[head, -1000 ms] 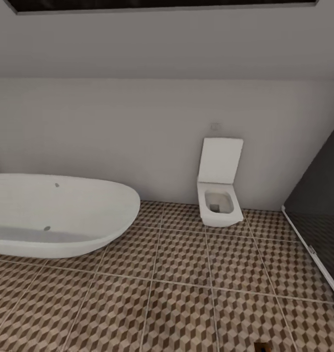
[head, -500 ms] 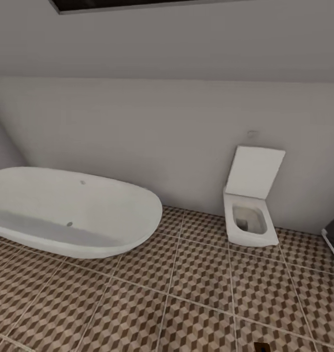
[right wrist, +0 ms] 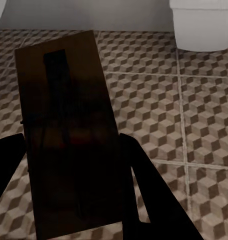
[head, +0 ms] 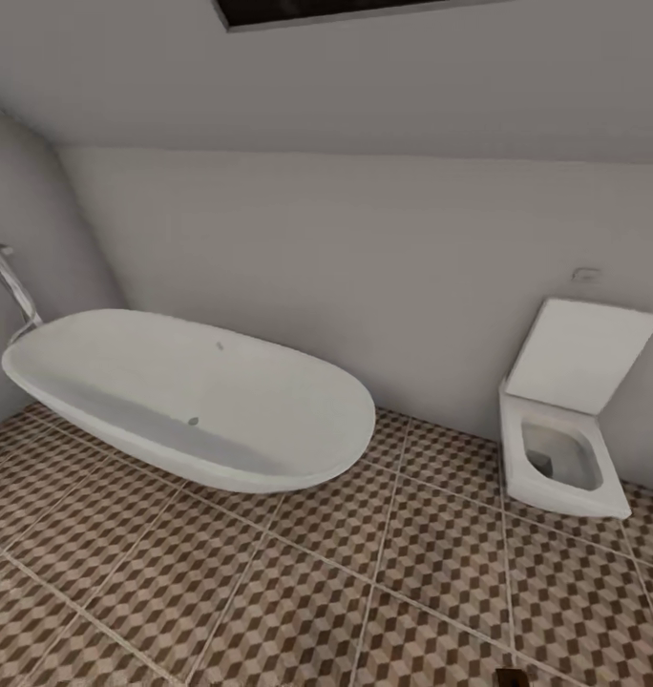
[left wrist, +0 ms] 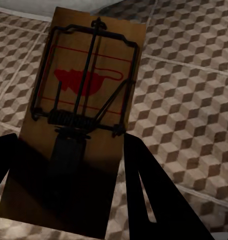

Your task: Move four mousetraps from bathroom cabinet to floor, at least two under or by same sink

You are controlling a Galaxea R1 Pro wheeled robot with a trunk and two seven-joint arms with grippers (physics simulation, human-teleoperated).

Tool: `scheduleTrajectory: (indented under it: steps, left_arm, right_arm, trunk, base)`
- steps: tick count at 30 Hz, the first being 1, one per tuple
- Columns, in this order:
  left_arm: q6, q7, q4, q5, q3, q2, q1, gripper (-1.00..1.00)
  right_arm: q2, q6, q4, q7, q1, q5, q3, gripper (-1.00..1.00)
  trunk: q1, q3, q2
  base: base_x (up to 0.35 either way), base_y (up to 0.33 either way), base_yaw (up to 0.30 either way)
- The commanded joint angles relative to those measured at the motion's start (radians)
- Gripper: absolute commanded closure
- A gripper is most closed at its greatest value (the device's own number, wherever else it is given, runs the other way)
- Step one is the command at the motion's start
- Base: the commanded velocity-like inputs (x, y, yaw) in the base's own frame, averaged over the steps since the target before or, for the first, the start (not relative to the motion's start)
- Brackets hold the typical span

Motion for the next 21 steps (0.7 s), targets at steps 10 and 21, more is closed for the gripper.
scheduleTrajectory:
  steps: [10, 21]
  left_arm:
    - [-0.004, 0.0, 0.004, 0.007, -0.008, 0.0, -0.002, 1.0]
    - [-0.004, 0.0, 0.004, 0.007, -0.008, 0.0, -0.002, 1.0]
  right_arm:
    - [-0.001, -0.003, 0.0, 0.005, 0.0, -0.011, 0.006, 1.0]
    - [-0.001, -0.003, 0.0, 0.005, 0.0, -0.011, 0.006, 1.0]
  trunk:
    - [0.0, -0.001, -0.001]
    - [0.0, -0.001, -0.001]
  base:
    - [-0.047, 0.27, 0.289]
    - [-0.004, 0.188, 0.289]
